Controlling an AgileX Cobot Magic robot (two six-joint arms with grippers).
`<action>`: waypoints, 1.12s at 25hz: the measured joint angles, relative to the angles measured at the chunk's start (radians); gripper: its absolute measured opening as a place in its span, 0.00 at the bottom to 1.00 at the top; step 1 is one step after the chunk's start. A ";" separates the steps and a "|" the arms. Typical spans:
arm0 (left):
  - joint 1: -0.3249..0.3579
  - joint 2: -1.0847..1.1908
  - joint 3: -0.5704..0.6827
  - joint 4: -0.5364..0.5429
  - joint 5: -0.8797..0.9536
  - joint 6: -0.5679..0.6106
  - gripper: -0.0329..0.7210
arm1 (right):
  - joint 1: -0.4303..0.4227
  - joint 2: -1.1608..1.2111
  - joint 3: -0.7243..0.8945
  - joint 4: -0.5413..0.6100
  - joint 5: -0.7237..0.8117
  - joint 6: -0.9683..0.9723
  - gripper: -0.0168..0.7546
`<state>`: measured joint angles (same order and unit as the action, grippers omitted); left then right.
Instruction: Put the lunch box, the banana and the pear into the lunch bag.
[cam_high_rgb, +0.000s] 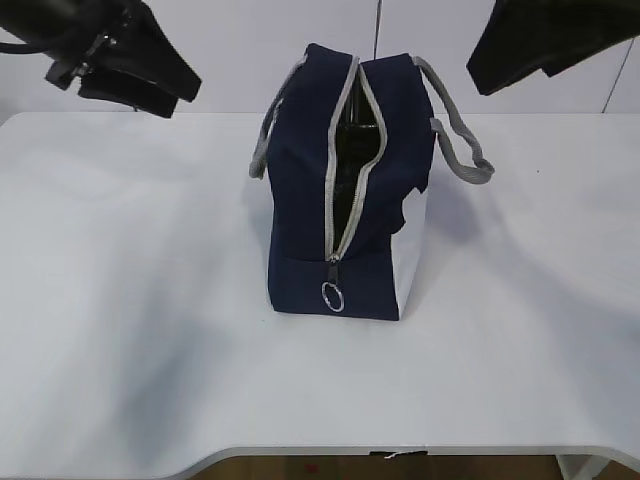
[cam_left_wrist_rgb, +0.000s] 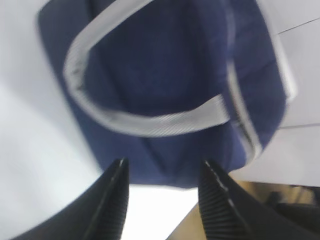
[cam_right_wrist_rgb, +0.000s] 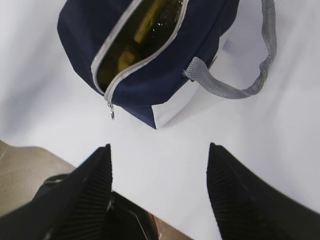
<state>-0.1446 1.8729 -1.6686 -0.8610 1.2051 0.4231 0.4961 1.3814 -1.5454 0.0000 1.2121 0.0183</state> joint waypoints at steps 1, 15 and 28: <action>0.000 -0.012 0.000 0.042 0.005 -0.020 0.49 | 0.000 -0.023 0.034 0.000 -0.040 -0.002 0.63; -0.017 -0.180 -0.002 0.587 0.032 -0.204 0.45 | 0.000 -0.164 0.556 0.056 -0.670 -0.002 0.57; -0.018 -0.193 -0.002 0.614 0.036 -0.210 0.40 | 0.041 -0.029 0.638 0.076 -0.858 -0.200 0.57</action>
<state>-0.1628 1.6797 -1.6701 -0.2466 1.2408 0.2134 0.5373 1.3521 -0.9074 0.0765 0.3543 -0.1817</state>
